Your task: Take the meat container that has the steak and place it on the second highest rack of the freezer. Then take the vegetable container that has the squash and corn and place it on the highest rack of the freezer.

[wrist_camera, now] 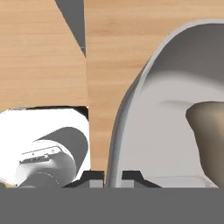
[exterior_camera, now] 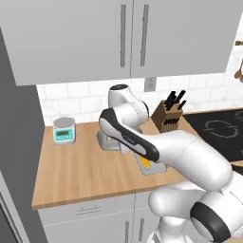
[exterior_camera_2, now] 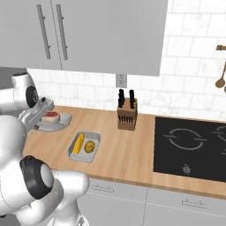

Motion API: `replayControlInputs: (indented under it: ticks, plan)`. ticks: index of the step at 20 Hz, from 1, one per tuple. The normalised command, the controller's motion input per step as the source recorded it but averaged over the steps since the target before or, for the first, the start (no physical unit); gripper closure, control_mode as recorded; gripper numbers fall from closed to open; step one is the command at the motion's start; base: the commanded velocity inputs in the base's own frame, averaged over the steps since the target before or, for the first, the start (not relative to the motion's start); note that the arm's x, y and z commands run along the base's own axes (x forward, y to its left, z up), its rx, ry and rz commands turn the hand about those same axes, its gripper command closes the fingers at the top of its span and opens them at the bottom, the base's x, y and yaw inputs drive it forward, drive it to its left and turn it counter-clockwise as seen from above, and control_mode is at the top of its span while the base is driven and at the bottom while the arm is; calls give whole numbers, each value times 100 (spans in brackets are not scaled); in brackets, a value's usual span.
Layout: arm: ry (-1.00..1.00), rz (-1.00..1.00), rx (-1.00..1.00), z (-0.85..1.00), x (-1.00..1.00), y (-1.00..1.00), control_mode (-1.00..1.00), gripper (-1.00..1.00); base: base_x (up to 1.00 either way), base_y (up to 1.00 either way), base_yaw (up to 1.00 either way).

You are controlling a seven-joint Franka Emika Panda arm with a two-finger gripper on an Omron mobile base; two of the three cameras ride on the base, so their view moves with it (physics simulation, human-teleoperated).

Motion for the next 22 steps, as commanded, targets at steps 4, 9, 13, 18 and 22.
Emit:
replayControlInputs:
  ticks: [4,9,13,18,22]
  plan:
    - [-4,6,0,52,-42,-74,-100,100,0,0,0]
    - [-4,9,0,37,-44,-78,-100,100,0,0,0]
    - [-2,16,0,22,-50,-83,-100,100,0,0,0]
    - [-2,14,0,20,-35,-46,-100,100,0,0,0]
    - [-6,12,2,38,-10,-26,-100,100,0,0,0]
